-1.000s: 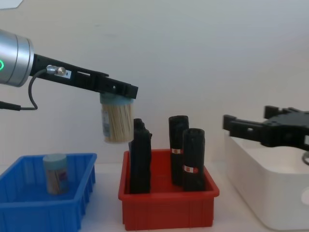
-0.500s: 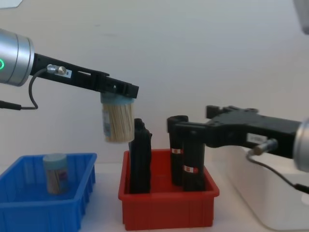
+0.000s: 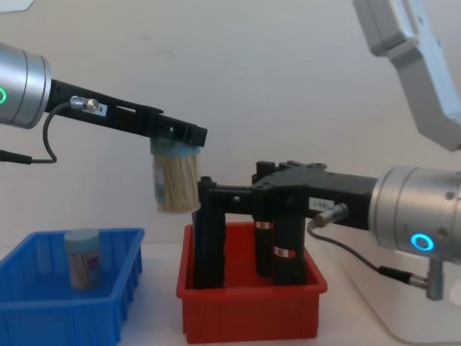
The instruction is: Pick the cotton swabs from the blue box and place them into the white box.
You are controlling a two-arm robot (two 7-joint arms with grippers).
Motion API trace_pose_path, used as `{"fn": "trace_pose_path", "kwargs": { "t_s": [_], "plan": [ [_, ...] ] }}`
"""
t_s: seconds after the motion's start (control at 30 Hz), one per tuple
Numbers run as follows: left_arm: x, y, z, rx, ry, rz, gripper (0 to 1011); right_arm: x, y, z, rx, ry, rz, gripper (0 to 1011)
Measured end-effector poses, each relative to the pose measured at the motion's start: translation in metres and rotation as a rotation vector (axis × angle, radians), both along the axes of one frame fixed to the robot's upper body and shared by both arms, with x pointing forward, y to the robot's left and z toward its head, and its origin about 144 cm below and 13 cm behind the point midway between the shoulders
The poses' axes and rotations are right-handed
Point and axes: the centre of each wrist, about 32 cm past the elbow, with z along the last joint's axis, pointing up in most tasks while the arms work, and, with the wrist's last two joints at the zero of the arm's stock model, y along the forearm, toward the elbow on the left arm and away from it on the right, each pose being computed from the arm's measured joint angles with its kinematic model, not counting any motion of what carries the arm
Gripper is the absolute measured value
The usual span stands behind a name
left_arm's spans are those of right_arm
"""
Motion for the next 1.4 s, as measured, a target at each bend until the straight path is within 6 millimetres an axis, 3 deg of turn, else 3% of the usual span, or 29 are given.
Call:
{"fn": "trace_pose_path", "kwargs": {
  "t_s": [1.23, 1.4],
  "plan": [
    [0.000, 0.000, 0.000, 0.000, 0.000, 0.000, 669, 0.042, 0.055, -0.010, -0.005, 0.007, 0.005, 1001],
    [0.000, 0.000, 0.000, 0.000, 0.000, 0.000, 669, 0.047, 0.060, -0.012, -0.004, 0.017, 0.011, 946]
  ]
}}
